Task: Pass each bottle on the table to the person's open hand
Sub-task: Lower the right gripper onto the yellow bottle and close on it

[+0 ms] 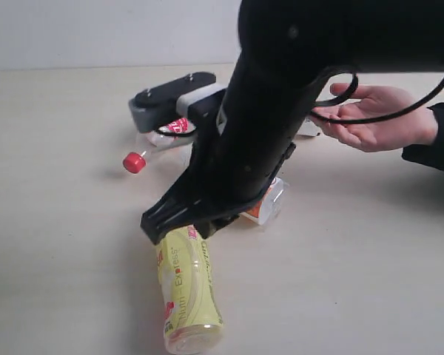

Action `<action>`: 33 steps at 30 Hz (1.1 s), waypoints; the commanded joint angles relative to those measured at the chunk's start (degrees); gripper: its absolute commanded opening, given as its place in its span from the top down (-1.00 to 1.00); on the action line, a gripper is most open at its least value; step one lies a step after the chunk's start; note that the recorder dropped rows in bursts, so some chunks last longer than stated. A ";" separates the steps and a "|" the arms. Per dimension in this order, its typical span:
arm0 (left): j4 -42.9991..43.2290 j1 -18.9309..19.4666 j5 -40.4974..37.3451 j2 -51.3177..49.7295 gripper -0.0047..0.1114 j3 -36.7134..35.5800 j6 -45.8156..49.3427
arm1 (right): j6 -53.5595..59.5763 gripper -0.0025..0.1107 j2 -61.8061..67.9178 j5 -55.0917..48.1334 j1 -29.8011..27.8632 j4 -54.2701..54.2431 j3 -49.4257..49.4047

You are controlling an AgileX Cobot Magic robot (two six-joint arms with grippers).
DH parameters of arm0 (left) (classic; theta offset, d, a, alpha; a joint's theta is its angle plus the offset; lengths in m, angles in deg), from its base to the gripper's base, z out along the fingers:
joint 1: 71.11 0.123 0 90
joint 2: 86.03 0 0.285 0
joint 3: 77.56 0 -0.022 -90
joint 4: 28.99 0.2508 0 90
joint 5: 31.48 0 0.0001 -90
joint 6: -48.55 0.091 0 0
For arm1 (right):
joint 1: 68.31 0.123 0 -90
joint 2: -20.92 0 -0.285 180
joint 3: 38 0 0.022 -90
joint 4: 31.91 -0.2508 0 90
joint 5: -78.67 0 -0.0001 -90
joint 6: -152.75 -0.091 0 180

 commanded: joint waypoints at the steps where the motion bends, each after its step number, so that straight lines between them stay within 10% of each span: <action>1: -0.03 0.00 0.08 0.49 0.92 -0.03 -0.11 | -2.20 0.38 4.38 3.18 2.03 1.15 -0.26; 11: -0.03 0.00 0.08 0.49 0.92 -0.03 -0.11 | -5.22 -0.26 8.98 9.53 2.03 1.28 -0.26; 33: -0.03 0.00 0.08 0.49 0.92 -0.03 -0.11 | -6.09 -0.39 17.80 15.70 2.03 2.19 -0.26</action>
